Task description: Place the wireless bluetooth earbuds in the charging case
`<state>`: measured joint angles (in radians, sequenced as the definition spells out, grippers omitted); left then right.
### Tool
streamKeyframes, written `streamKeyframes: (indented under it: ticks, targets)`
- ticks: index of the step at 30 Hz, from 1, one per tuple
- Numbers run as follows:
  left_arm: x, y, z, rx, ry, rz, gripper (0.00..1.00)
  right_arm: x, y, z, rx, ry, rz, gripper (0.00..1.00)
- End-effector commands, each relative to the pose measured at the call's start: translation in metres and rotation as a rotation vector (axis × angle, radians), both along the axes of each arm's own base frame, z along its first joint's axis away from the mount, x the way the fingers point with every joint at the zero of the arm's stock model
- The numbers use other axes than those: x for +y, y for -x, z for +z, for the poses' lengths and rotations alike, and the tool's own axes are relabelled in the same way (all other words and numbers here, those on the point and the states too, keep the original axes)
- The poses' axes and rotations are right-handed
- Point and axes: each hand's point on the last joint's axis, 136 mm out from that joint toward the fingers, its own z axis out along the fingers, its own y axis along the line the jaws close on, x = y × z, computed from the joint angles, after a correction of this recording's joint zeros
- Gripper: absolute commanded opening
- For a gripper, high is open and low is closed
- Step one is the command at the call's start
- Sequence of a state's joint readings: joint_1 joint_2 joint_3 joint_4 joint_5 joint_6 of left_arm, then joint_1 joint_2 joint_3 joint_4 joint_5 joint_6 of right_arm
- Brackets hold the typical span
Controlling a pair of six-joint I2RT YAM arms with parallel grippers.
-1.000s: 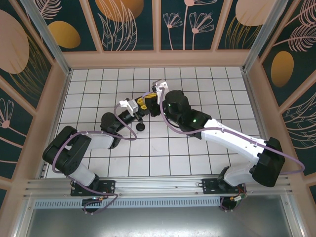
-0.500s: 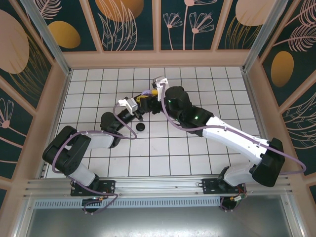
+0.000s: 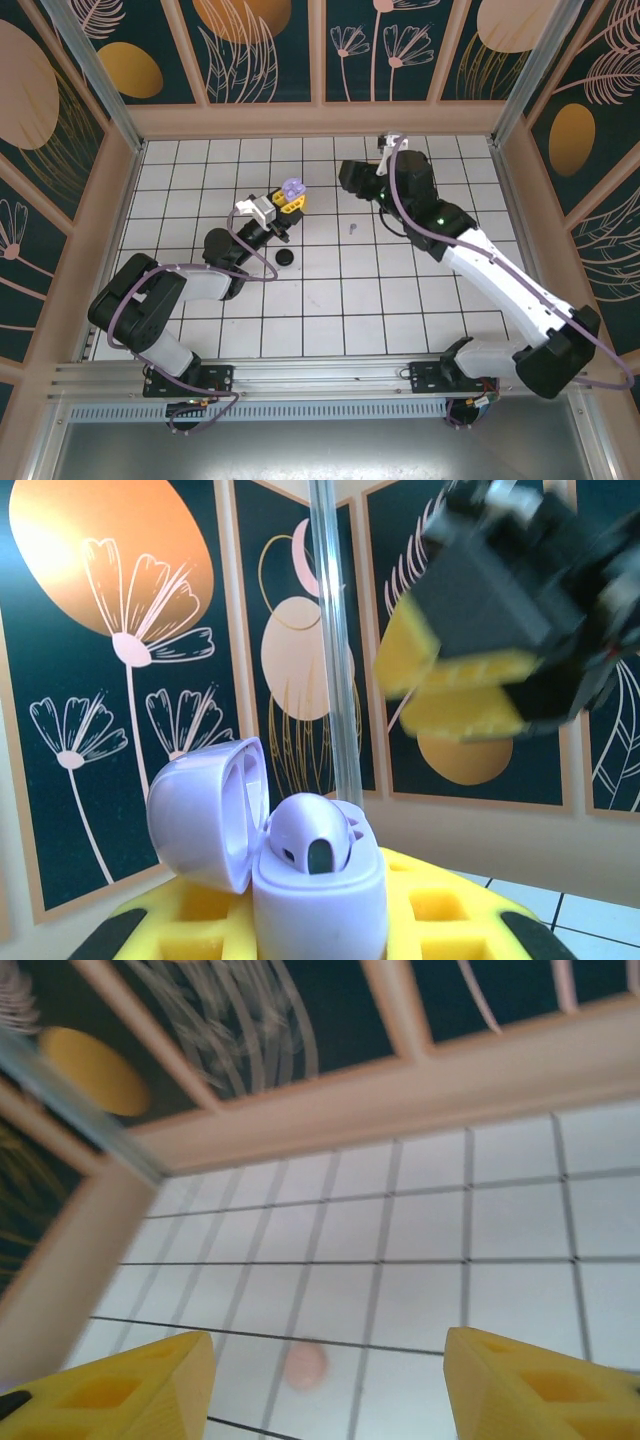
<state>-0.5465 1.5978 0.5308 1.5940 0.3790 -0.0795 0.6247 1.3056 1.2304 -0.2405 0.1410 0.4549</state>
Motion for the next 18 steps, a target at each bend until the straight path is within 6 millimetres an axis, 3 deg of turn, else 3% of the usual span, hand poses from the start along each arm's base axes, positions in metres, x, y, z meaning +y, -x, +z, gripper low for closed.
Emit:
streamKeyframes:
  ticks: [1, 5, 7, 11, 18]
  targets:
    - [0.008, 0.012, 0.023, -0.091, 0.058, 0.015, 0.00, -0.021, -0.015, -0.084, 0.290, 0.078, -0.120, 0.61]
    - [0.010, 0.015, 0.024, -0.095, 0.059, 0.013, 0.00, -0.017, -0.027, -0.139, 0.467, 0.152, -0.158, 0.59]
    - [0.010, 0.016, 0.025, -0.096, 0.055, 0.015, 0.00, -0.025, -0.037, -0.161, 0.538, 0.166, -0.193, 0.59]
    - [0.009, 0.019, 0.026, -0.097, 0.046, 0.004, 0.00, -0.017, -0.046, -0.204, 0.665, 0.190, -0.182, 0.56]
    - [0.012, 0.023, 0.026, -0.109, 0.041, 0.010, 0.00, -0.009, -0.051, -0.244, 0.770, 0.220, -0.182, 0.51]
